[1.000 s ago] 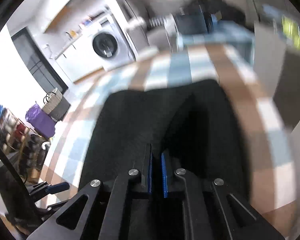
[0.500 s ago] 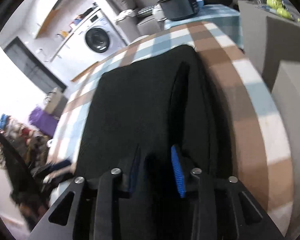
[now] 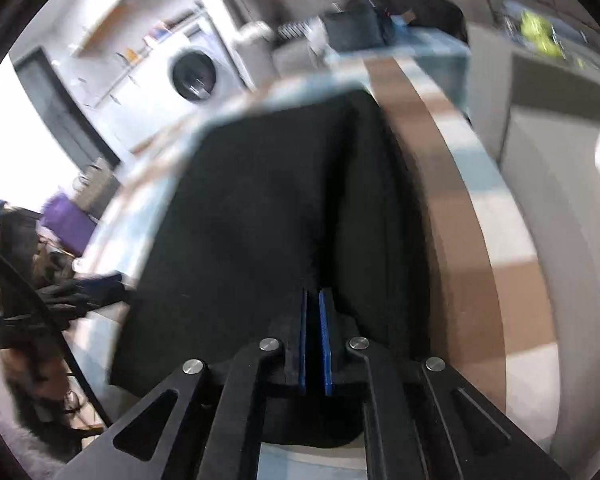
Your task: Fold small clothes
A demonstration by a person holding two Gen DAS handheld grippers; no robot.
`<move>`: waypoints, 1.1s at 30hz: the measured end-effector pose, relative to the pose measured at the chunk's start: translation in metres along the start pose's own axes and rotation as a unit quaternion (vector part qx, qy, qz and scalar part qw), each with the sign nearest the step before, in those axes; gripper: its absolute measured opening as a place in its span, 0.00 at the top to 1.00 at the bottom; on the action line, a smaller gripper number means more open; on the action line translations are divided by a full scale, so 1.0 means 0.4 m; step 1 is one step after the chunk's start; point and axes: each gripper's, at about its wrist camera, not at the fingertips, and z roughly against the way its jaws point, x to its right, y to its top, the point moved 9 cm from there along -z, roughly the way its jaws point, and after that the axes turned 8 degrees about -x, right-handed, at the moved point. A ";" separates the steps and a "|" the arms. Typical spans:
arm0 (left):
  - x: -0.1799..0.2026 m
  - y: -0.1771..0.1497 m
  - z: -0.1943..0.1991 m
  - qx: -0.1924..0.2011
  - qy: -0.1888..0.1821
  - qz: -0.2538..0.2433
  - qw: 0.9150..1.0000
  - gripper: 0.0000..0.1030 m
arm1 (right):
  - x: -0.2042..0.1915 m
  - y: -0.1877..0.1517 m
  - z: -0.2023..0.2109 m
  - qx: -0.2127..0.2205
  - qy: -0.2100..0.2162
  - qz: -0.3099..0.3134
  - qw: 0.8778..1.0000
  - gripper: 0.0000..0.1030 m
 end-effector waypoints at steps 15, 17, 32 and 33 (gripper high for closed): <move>0.038 -0.044 -0.003 -0.014 -0.004 -0.018 1.000 0.40 | 0.046 -0.074 0.054 0.038 0.075 -0.049 0.995 0.87; 0.035 -0.044 -0.010 -0.018 -0.004 -0.014 1.000 0.40 | 0.048 -0.074 0.070 0.040 0.076 -0.060 0.995 0.78; 0.064 0.000 -0.058 -0.013 0.001 -0.014 1.000 0.45 | 0.070 -0.054 0.057 0.027 0.030 -0.050 0.998 0.31; 0.064 0.003 -0.056 -0.009 0.002 -0.015 1.000 0.49 | 0.067 -0.052 0.050 0.024 0.032 -0.051 0.998 0.31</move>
